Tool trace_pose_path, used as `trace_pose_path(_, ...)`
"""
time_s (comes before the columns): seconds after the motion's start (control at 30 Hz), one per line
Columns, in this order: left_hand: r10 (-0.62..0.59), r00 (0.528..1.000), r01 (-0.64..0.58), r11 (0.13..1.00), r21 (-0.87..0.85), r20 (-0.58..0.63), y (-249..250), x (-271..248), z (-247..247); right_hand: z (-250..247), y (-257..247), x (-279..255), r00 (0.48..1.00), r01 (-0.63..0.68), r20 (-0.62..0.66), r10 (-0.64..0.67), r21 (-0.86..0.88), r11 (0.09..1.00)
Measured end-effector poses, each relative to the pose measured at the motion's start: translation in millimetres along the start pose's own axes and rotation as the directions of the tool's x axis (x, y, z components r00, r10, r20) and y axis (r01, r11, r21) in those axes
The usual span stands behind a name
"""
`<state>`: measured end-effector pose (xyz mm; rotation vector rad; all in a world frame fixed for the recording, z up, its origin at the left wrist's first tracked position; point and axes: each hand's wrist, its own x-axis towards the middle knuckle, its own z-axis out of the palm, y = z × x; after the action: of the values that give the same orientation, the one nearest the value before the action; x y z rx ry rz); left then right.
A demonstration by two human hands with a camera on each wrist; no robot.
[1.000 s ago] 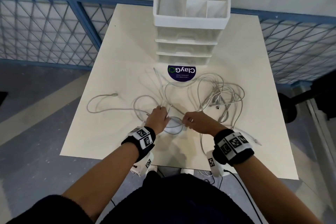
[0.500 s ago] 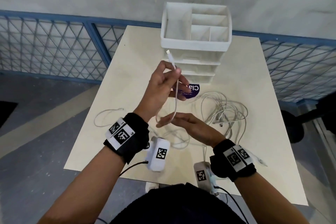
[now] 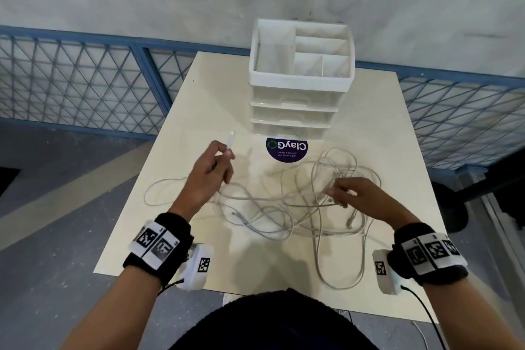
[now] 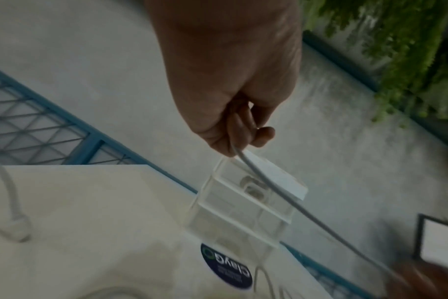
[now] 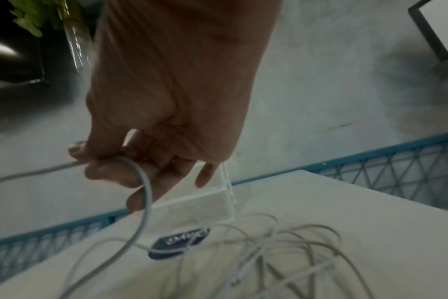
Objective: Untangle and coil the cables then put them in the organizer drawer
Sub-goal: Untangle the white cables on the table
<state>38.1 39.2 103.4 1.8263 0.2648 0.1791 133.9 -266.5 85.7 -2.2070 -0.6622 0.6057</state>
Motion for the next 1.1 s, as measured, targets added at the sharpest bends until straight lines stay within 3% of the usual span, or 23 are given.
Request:
trace_pose_path(0.2,0.019,0.943,-0.047,0.996,0.076,0.332,13,-9,57,25,-72,24,0.961,0.248,-0.130,-0.242,0.025,0.969)
trace_pose_path(0.27,0.026,0.938,-0.026,1.000,-0.006,0.345,23,-7,55,20,-85,31,0.950,0.272,-0.181,-0.255,0.073,0.960)
trace_pose_path(0.33,0.082,0.953,-0.066,0.996,-0.065,0.293,33,-5,46,11,-86,30,0.959,0.256,-0.161,-0.232,0.147,0.955)
trace_pose_path(0.47,0.199,0.974,-0.193,0.979,-0.065,0.112,56,-5,24,12,-59,26,0.980,0.136,0.101,-0.169,0.278,0.951)
trace_pose_path(0.57,0.208,0.974,-0.222,0.959,-0.177,-0.089,62,-1,0,24,-20,28,0.970,0.047,0.234,-0.066,0.084,0.995)
trace_pose_path(0.63,0.173,0.961,-0.222,0.948,-0.228,-0.217,57,3,-19,29,5,29,0.981,0.016,0.193,-0.001,-0.076,0.997)
trace_pose_path(0.7,0.106,0.949,-0.147,0.982,-0.121,-0.296,40,8,-35,26,19,30,0.998,-0.027,0.056,0.031,-0.064,0.998)
trace_pose_path(0.77,-0.016,0.963,0.054,0.989,0.136,-0.268,12,15,-46,15,16,33,0.990,-0.029,-0.141,0.030,0.006,1.000)
trace_pose_path(0.83,-0.195,0.954,0.275,0.871,0.407,-0.228,-13,15,-47,-3,-2,38,0.959,0.049,-0.280,-0.045,0.007,0.999)
trace_pose_path(0.87,-0.232,0.944,0.320,0.819,0.477,-0.235,-20,12,-42,-13,-14,40,0.947,0.101,-0.306,-0.096,0.000,0.995)
trace_pose_path(0.9,-0.211,0.948,0.306,0.812,0.497,-0.239,-23,11,-35,-22,-28,42,0.942,0.140,-0.308,-0.137,-0.012,0.990)
trace_pose_path(0.97,-0.036,0.976,0.135,0.875,0.465,-0.215,-12,7,-15,-33,-57,43,0.947,0.191,-0.250,-0.201,-0.063,0.980)
trace_pose_path(1.03,0.069,0.987,-0.030,0.967,0.252,-0.147,10,6,9,-35,-86,44,0.955,0.246,-0.140,-0.261,-0.112,0.963)
trace_pose_path(1.1,0.085,0.996,-0.085,0.996,0.028,0.001,30,5,30,-30,-107,47,0.952,0.288,-0.071,-0.297,-0.111,0.951)
